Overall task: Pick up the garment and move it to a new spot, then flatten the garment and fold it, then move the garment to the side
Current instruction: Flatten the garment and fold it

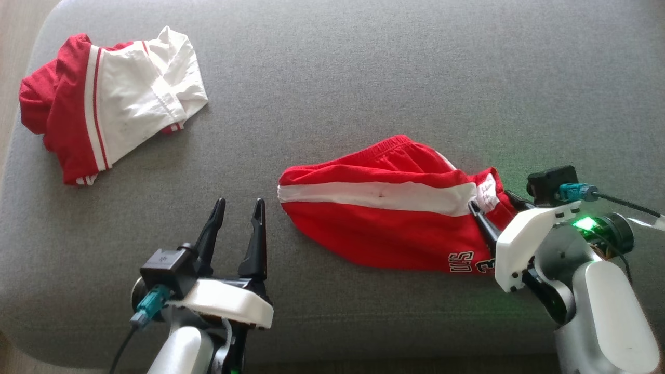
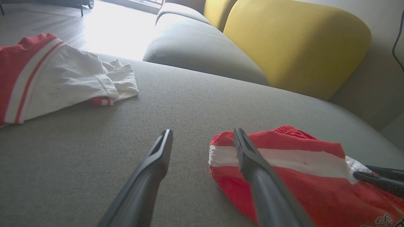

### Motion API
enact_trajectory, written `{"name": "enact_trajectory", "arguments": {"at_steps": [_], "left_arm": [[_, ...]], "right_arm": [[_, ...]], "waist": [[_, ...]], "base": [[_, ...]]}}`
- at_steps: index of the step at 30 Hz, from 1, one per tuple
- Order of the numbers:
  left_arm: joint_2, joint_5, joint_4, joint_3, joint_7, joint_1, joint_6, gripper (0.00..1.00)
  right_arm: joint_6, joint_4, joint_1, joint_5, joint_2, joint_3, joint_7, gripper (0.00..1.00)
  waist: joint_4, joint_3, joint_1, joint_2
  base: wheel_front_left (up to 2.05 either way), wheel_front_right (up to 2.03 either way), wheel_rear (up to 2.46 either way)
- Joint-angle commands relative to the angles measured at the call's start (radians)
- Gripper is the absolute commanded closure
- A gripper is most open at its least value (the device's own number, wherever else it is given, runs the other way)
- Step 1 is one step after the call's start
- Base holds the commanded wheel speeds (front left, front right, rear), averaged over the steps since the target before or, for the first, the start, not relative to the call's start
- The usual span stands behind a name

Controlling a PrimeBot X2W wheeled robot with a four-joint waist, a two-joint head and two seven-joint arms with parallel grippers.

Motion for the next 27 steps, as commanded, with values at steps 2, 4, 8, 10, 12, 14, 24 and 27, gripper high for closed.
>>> {"name": "enact_trajectory", "arguments": {"at_steps": [2,4,8,10,12,14,24,27], "left_arm": [[-0.004,0.010,-0.029,0.031,-0.012,-0.046,-0.004,0.00],[-0.004,0.011,-0.029,0.030,-0.012,-0.047,-0.005,0.00],[-0.005,0.013,-0.030,0.031,-0.012,-0.047,-0.005,0.00],[-0.006,0.013,-0.030,0.032,-0.012,-0.046,-0.005,0.00],[-0.007,0.014,-0.031,0.030,-0.012,-0.045,-0.004,0.00],[-0.007,0.014,-0.032,0.029,-0.012,-0.044,-0.004,0.00],[-0.008,0.011,-0.033,0.030,-0.012,-0.047,-0.003,0.00],[-0.009,0.010,-0.031,0.027,-0.012,-0.049,-0.004,0.00]], "right_arm": [[0.000,-0.032,-0.036,0.001,0.005,0.032,-0.016,0.02],[0.000,-0.036,-0.040,-0.014,0.004,0.037,-0.024,0.00],[0.000,-0.054,-0.045,-0.035,0.003,0.048,-0.026,0.00],[0.000,-0.066,-0.045,-0.040,0.003,0.049,-0.021,0.00],[0.000,-0.078,-0.044,-0.047,0.003,0.051,-0.019,0.00],[0.000,-0.090,-0.043,-0.057,0.003,0.049,-0.018,0.00],[0.000,-0.114,-0.029,-0.060,0.004,0.039,0.000,0.00],[0.000,-0.101,-0.020,-0.049,0.004,0.032,0.007,0.00]], "waist": [[0.003,0.001,0.0000,0.0000],[0.007,0.001,0.0000,0.0000],[0.015,0.001,0.0000,0.0000],[0.019,0.001,0.0000,0.0000],[0.021,0.002,0.0000,0.0000],[0.024,0.004,0.0000,0.0000],[0.026,0.012,0.0000,0.0000],[0.029,0.013,0.0000,0.0000]], "base": [[0.00,0.00,0.00],[0.00,0.00,0.00],[0.00,0.00,0.00],[0.00,0.00,0.00],[0.00,0.00,0.00],[0.00,0.00,0.00],[0.00,0.00,0.00],[0.00,0.00,0.00]]}}
